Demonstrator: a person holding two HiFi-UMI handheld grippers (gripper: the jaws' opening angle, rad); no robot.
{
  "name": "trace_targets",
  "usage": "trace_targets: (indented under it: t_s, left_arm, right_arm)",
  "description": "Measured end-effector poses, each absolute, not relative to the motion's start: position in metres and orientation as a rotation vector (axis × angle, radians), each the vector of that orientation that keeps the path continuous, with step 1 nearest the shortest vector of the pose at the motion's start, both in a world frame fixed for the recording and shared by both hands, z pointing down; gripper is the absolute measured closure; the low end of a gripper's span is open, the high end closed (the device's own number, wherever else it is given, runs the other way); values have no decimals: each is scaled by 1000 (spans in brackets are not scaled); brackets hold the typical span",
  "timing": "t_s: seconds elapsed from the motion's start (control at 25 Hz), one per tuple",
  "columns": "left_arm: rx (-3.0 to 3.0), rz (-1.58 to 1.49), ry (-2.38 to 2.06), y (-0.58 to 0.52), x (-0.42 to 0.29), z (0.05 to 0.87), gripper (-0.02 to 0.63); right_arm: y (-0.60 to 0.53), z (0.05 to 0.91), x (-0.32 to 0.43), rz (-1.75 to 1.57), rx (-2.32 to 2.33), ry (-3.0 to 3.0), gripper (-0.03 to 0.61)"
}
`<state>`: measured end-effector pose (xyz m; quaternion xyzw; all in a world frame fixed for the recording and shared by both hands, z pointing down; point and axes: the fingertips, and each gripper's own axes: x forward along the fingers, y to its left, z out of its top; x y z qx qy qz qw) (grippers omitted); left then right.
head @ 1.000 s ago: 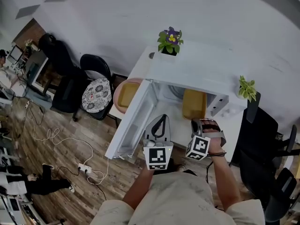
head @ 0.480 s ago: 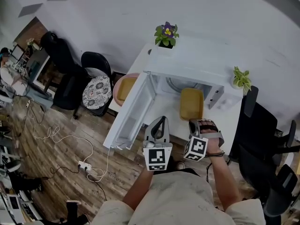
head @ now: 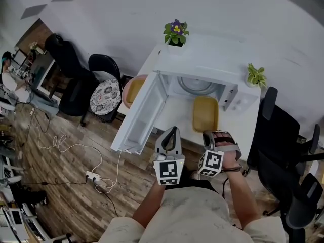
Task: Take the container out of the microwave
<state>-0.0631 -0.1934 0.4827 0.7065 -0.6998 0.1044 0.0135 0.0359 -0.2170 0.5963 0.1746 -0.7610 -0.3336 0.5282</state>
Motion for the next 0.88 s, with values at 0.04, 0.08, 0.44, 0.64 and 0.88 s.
trace_targets:
  t_s: [0.04,0.08,0.44,0.64,0.88]
  left_arm:
    - [2198,331,-2180,-191,-62,484,607]
    - [2195,336,-2180,-189,-62,484,607]
    - [2207,364,-2150,-179,-63,488,607]
    - [2236,351,-2079,-186,-65,501,607]
    - [2314,346,-1994,-188,-66,506,607]
  right_arm:
    - [-213,596,37,-797,412,-1820,546]
    - [-210,597,38,-796,407,-1821,546]
    - [-185,603,45,-755,398,-1820,546]
    - [-182,604,49,-715,443,-1798,546]
    - [-177,604,50,-659,497,-1756,546]
